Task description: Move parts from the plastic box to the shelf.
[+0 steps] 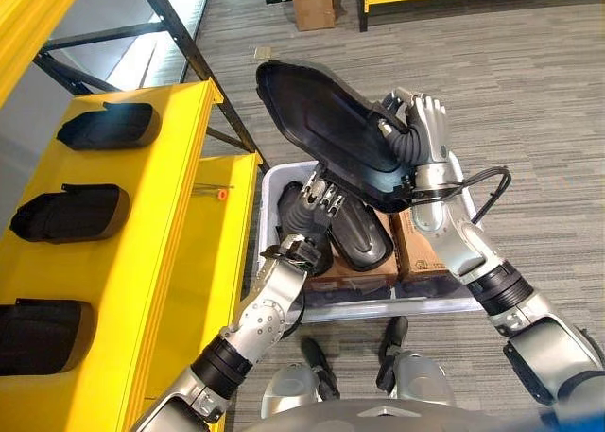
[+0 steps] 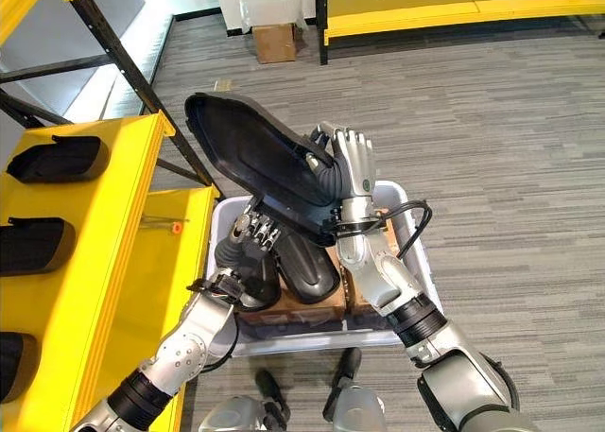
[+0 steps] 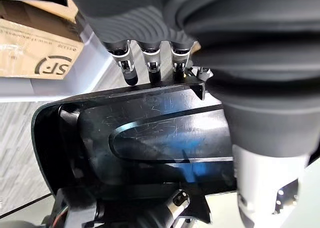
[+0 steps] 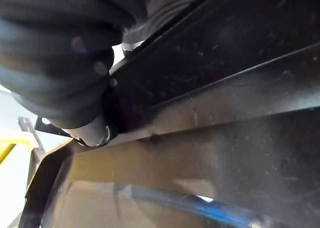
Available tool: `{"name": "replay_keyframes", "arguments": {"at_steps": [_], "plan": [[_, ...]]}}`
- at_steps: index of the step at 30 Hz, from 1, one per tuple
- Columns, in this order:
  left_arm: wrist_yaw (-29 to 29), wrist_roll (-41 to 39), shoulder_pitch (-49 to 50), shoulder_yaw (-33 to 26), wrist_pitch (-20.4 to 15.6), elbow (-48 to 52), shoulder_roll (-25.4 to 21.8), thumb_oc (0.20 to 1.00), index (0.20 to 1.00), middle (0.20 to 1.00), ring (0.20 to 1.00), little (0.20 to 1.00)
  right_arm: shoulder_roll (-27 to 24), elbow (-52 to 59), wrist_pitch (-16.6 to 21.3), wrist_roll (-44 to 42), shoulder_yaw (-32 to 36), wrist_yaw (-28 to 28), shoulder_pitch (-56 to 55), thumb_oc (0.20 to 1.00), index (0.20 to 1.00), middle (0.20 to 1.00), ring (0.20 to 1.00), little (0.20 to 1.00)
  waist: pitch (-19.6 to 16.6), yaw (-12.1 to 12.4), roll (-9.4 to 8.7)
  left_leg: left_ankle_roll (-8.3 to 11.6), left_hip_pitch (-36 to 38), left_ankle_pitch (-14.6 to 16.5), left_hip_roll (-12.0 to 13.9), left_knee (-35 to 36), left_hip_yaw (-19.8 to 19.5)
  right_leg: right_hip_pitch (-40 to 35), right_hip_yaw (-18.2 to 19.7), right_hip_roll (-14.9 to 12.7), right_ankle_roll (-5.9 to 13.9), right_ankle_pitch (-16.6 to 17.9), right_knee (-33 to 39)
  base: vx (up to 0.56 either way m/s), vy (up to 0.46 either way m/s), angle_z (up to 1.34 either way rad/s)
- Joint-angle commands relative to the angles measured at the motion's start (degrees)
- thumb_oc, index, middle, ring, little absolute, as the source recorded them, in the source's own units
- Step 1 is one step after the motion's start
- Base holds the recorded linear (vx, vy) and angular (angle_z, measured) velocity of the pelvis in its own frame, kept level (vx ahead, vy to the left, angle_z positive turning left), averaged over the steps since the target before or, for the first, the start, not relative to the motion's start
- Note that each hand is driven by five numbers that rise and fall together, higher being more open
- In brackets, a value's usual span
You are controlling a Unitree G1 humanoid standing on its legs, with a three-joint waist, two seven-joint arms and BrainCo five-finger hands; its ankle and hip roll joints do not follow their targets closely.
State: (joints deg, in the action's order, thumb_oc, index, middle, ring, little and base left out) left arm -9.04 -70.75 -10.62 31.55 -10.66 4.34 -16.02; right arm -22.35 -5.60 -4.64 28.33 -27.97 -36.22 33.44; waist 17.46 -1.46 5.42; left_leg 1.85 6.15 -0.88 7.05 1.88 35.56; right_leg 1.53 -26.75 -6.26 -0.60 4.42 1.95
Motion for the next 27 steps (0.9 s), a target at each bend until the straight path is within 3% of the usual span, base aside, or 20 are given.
{"name": "replay_keyframes", "arguments": {"at_steps": [1,2,8,13,15,19,27], "plan": [[5.1,1.8,-7.2,10.2,3.4,9.8,4.7,0.467,0.467,0.467,0.467,0.467,8.8,5.1,4.5,-1.0,-7.3,0.1,6.2,0.200,0.200,0.200,0.200,0.200,-2.0,-0.2,-2.75,2.87,0.3,-0.4,2.7,-1.9,-0.3,-3.2,-0.1,-4.1,5.02,-1.6,-0.3,0.00,0.000,0.00],[4.7,2.2,-7.3,10.2,3.6,9.9,4.8,0.200,0.200,0.200,0.200,0.200,8.9,5.1,4.4,-1.1,-7.3,0.1,6.3,0.200,0.200,0.200,0.200,0.200,-2.0,-0.3,-2.80,2.85,0.4,-0.3,2.7,-1.9,-0.3,-3.1,-0.1,-4.2,5.05,-1.6,-0.3,0.00,0.000,0.00],[2.7,-0.1,-8.1,10.7,2.8,9.4,6.1,0.200,0.200,0.200,0.200,0.200,9.4,4.7,2.0,-2.5,-7.4,-2.5,5.4,0.200,0.200,0.200,0.200,0.200,-2.2,-0.7,-3.03,2.82,0.6,-0.4,2.8,-1.8,-0.1,-3.1,0.1,-4.1,5.02,-1.6,-0.3,0.01,-0.006,-0.02],[-3.1,0.0,-7.9,10.0,2.4,10.0,6.0,0.200,0.200,0.200,0.200,0.200,9.9,3.0,2.5,-0.2,-6.2,-5.7,5.9,0.200,0.200,0.200,0.200,0.200,-2.3,-0.5,-3.02,2.77,0.8,-0.3,2.6,-1.7,-0.4,-3.4,0.0,-4.0,5.01,-1.5,-0.1,0.00,0.000,-0.03],[-5.4,-1.4,-7.3,8.8,3.2,9.9,5.9,0.200,0.200,0.200,0.200,0.200,10.1,2.9,4.6,1.6,-5.1,-5.3,6.4,0.200,0.200,0.200,0.200,0.200,-2.5,-0.1,-3.02,2.79,0.9,-0.3,2.6,-1.7,-0.6,-3.6,-0.1,-3.8,4.97,-1.6,0.0,0.00,0.000,0.00],[-8.1,0.6,-5.2,6.9,5.6,10.3,5.6,0.200,0.200,0.200,0.200,0.200,10.6,5.9,2.9,3.4,-5.4,-2.1,6.2,0.200,0.200,0.200,0.200,0.200,-2.8,0.7,-2.93,2.93,0.9,-0.3,2.6,-1.8,-1.0,-4.2,-0.3,-3.7,4.79,-1.9,0.3,0.00,0.000,0.00],[-7.2,-0.8,-3.5,6.0,7.0,10.7,4.9,0.200,0.200,0.200,0.200,0.200,9.5,5.3,3.4,7.1,-7.2,1.3,6.7,0.200,0.200,0.200,0.200,0.200,-3.5,1.8,-3.00,2.89,1.2,-0.4,2.5,-1.7,-1.5,-5.0,-1.2,-3.8,4.78,-2.1,0.4,0.00,0.000,0.00]]}}
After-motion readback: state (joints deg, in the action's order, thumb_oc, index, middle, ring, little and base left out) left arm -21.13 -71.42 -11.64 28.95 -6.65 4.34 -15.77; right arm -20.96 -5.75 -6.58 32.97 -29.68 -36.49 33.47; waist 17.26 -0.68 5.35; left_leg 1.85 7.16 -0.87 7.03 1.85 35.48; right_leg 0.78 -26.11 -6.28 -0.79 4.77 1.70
